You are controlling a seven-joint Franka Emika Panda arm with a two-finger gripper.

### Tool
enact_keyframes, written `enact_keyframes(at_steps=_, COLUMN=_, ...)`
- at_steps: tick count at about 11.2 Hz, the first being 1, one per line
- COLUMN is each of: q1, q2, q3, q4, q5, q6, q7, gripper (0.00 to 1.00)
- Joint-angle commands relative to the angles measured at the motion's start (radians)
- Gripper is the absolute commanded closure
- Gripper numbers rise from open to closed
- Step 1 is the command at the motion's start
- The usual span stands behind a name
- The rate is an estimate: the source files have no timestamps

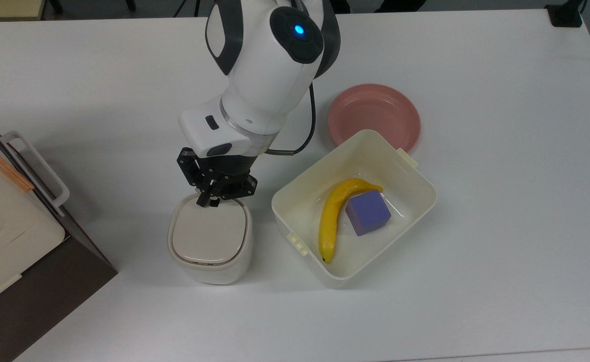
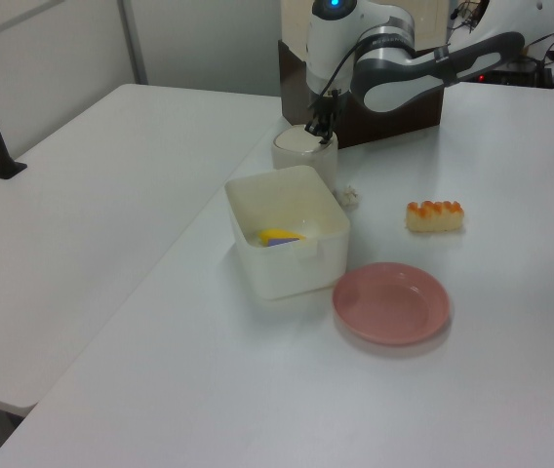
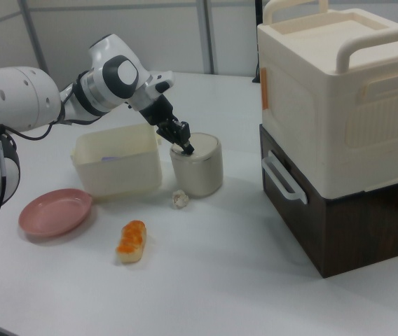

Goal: Open the trash can

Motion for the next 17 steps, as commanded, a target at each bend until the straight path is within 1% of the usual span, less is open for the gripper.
enact_keyframes(at_steps=1, q1=-0.023, q2=0.000, q3=0.011, q4=0.011, q5=0.059, q6=0.028, q7=-0.001, gripper=1.00)
enact_keyframes(at_steps=7, q1=-0.038, q2=-0.005, q3=0.015, q4=0.012, q5=0.073, q6=0.022, q7=-0.057, gripper=1.00)
enact_keyframes(at_steps=9, q1=-0.038, q2=-0.012, q3=0.014, q4=0.012, q5=0.154, q6=0.019, q7=-0.098, gripper=1.00)
enact_keyframes(at_steps=10, q1=-0.038, q2=-0.012, q3=0.014, q4=0.014, q5=0.168, q6=0.019, q7=-0.098, gripper=1.00)
enact_keyframes(at_steps=11, q1=-0.038, q2=-0.014, q3=0.014, q4=0.041, q5=0.189, q6=0.017, q7=-0.098, gripper=1.00)
enact_keyframes(at_steps=14, q1=-0.043, q2=-0.012, q3=0.006, q4=0.049, q5=0.213, q6=0.017, q7=-0.104, gripper=1.00)
enact_keyframes(at_steps=17, q1=-0.047, q2=-0.014, q3=0.011, q4=0.047, q5=0.211, q6=0.016, q7=-0.109, gripper=1.00)
